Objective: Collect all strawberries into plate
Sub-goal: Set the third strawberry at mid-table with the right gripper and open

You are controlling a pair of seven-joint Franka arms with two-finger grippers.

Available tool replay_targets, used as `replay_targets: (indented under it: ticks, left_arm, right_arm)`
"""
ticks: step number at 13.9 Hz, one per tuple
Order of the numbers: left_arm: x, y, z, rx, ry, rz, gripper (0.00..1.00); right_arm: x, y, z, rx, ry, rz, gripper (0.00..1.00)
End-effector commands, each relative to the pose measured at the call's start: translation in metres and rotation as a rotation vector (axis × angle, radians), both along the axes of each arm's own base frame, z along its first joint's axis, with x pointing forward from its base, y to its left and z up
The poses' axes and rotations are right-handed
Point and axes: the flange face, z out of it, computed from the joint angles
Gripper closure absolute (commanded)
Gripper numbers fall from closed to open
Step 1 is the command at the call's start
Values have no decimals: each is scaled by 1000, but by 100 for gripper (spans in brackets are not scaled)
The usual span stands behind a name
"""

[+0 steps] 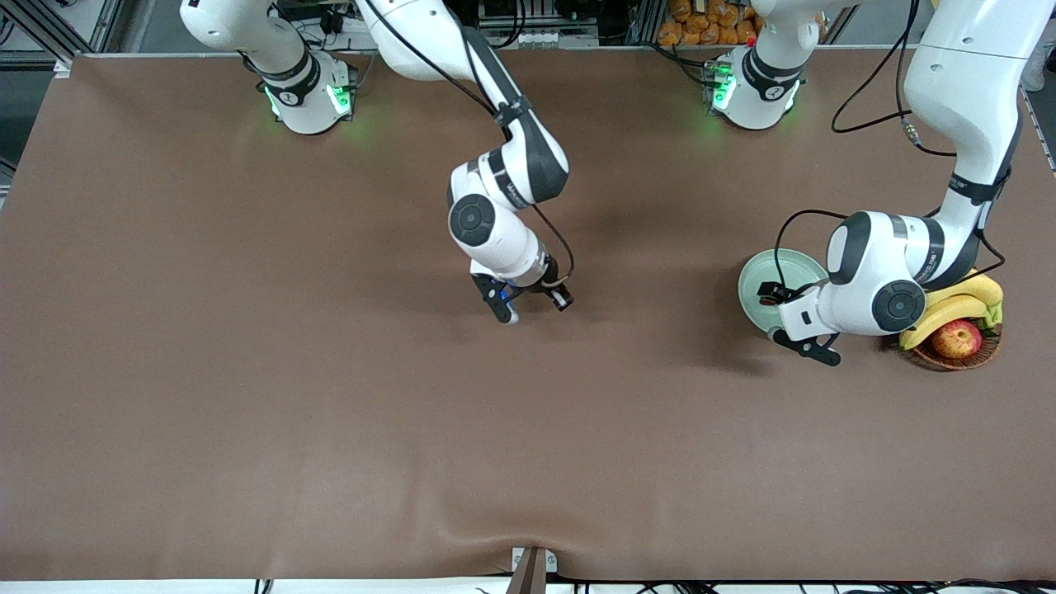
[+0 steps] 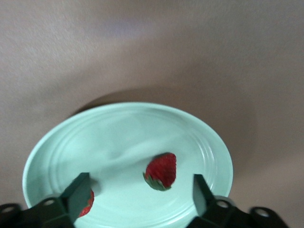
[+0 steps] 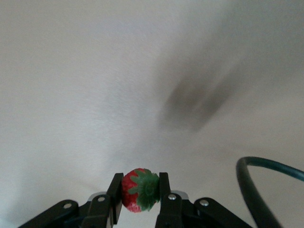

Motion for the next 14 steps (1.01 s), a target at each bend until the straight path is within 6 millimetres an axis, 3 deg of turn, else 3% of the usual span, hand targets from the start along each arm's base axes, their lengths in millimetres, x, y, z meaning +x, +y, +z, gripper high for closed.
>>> replay_targets:
  ticks: [1, 2, 3, 4, 5, 6, 10, 12, 14]
  left_arm:
    - [17, -15, 28, -6, -52, 23, 0]
    - [23, -26, 41, -9, -75, 37, 0]
    - [28, -38, 59, -8, -91, 49, 0]
    - [34, -52, 74, -5, -94, 66, 0]
    - [39, -68, 91, -1, -99, 84, 0]
    - [45, -81, 106, 3, -108, 95, 0]
    - [48, -147, 134, 18, -147, 101, 0]
    - [46, -177, 136, 18, -154, 133, 0]
    - [40, -219, 135, 16, -160, 150, 0]
  right_arm:
    - [-11, 13, -10, -25, 8, -23, 100]
    - [-16, 18, -11, -26, -4, -22, 88]
    - [-21, 22, -12, -26, -10, -16, 86]
    - [-30, 29, -15, -24, -4, -1, 77]
    - [-32, 31, -17, -25, 0, 2, 35]
    - [-32, 30, -20, -30, 0, 4, 0]
    - [-29, 27, -23, -92, -38, 52, 0]
    - [-22, 23, -16, -86, -34, 46, 0]
    - [-3, 10, -2, -68, -42, 18, 0]
